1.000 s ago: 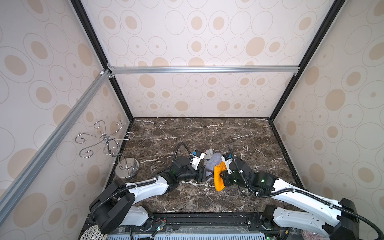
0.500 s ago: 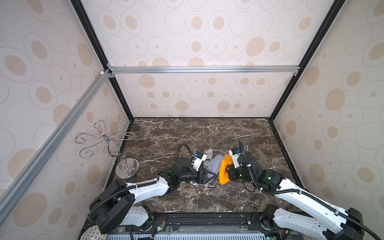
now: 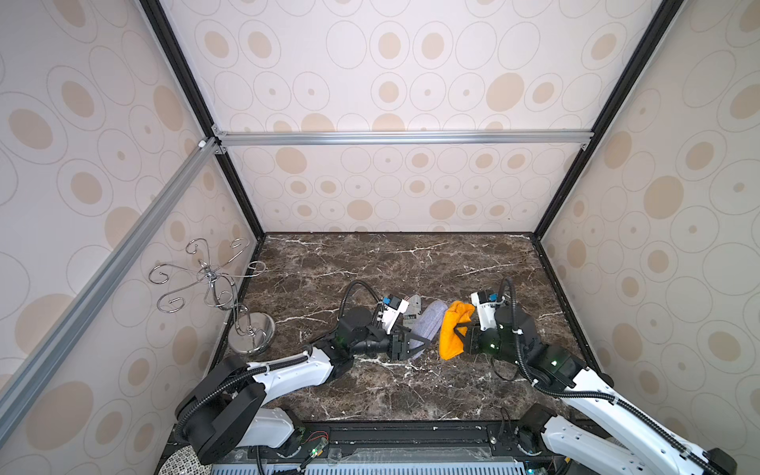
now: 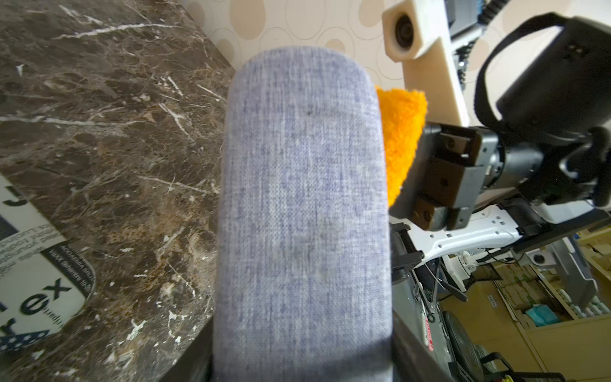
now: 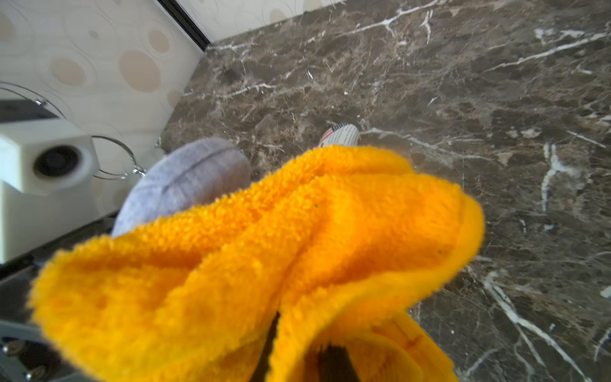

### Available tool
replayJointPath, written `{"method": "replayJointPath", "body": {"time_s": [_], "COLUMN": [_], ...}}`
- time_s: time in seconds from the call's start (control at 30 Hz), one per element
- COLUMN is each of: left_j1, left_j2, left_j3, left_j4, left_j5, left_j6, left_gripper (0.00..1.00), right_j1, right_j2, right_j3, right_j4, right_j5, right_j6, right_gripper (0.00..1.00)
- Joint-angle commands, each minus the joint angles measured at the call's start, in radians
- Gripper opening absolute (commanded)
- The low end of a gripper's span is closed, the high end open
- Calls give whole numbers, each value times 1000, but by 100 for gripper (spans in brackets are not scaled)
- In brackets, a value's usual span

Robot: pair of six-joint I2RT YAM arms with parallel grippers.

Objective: Wipe the eyeglass case
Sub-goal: Wipe the dirt from the eyeglass case.

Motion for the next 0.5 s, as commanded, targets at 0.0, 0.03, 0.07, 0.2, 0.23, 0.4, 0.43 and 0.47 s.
{"method": "replayJointPath", "body": {"time_s": [0.0,0.03,0.07,0.2,0.23,0.4,0.43,0.47], "left_j1": [5,5,6,5,6,6,6,6], "left_j2": [-25,-23,-24,-35,-36,-29,-23,-18], "left_j3": [13,14,17,29,32,43,42,42], "left_j4": [115,128,132,131,131,127,143,160], "left_j5": [94,102,101,75,68,16,19,24], "left_j6": [-5,-9,-9,2,5,21,15,7], "left_gripper": [44,44,44,44,44,44,44,44], "right_j1": [-24,-25,-25,-22,-15,71,82,88], "right_j2": [16,30,46,97,101,89,88,91], "right_j3": [33,37,36,7,-11,-73,-91,-105], "right_j4": [67,90,116,238,272,319,344,370], "right_j5": [-145,-179,-220,-389,-407,-372,-374,-384], "right_j6": [38,48,57,104,120,155,175,190], "right_gripper": [0,0,0,0,0,0,0,0]}}
